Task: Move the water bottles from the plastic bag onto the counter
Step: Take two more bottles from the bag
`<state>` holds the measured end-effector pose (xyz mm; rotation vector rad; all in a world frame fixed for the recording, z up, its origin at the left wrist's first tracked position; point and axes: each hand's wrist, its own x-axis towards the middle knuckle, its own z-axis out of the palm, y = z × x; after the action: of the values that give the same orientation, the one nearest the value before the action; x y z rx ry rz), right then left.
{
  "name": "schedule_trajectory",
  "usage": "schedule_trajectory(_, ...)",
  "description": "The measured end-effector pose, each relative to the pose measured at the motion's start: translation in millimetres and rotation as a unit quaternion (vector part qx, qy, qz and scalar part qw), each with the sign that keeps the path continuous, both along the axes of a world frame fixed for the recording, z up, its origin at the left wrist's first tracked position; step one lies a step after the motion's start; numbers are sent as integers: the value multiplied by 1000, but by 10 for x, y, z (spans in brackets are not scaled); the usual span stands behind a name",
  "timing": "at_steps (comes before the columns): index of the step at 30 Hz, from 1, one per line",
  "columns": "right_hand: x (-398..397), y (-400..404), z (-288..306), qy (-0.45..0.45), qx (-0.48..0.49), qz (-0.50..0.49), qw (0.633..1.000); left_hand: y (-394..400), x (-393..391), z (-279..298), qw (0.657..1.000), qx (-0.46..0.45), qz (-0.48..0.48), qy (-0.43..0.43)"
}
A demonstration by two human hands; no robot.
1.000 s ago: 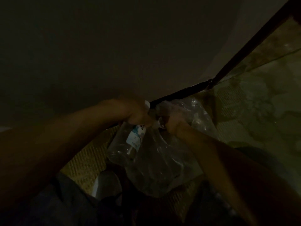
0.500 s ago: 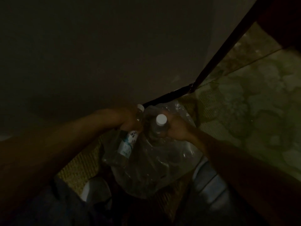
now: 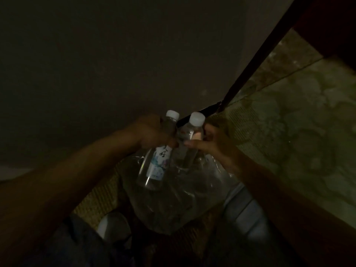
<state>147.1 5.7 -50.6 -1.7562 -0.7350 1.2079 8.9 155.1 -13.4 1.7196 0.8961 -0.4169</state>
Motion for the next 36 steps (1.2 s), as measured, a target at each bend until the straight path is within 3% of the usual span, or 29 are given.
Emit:
schedule_trajectory(5,-82,49,380,58,24,-115,991,7,-179,91,972,-126,153,-129)
schedule_trajectory(8,-206,14,699,136,40,-161,977,-92,-317,399,950,-175,199,-163)
schedule_trajectory(11,-331,2,1091,154,11,-153,976,-210,-480,808,936,-197,241,-165)
schedule_trajectory(15,-494,-14,1788,128,-30,-122,984,-359,-639,1515,931,-185,262,-175)
schedule_trajectory(20,-679,-65,2801,204,-56,-143,967,-590,-789,2523,910,-209,297,-199)
schedule_trajectory(25,-922,-239,3799,177,-78,-154,969,-827,-1000,3468,889,-231,348,-188)
schedule_trajectory(30,-1069,-486,4626,144,-36,-122,981,-1121,-1231,4291,883,-175,378,-216)
schedule_trajectory(36,-1303,-637,5483,120,-10,-52,991,-1539,-1523,5155,846,-108,446,-270)
